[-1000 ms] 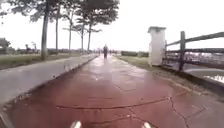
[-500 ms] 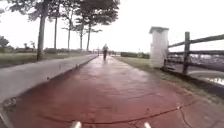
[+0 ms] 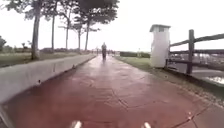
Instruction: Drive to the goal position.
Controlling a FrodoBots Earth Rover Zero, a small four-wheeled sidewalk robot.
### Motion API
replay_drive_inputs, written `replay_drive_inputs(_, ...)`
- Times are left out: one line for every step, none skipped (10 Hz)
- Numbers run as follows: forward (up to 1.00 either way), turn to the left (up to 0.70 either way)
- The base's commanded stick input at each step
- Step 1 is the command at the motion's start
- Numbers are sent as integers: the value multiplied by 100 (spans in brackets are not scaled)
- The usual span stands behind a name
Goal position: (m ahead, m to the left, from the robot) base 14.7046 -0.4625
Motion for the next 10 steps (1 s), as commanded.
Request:
replay_drive_inputs(50,50)
replay_drive_inputs(50,50)
replay_drive_inputs(50,50)
replay_drive_inputs(50,50)
replay_drive_inputs(50,50)
replay_drive_inputs(50,50)
replay_drive_inputs(50,50)
replay_drive_inputs(50,20)
replay_drive_inputs(50,0)
replay_drive_inputs(50,0)
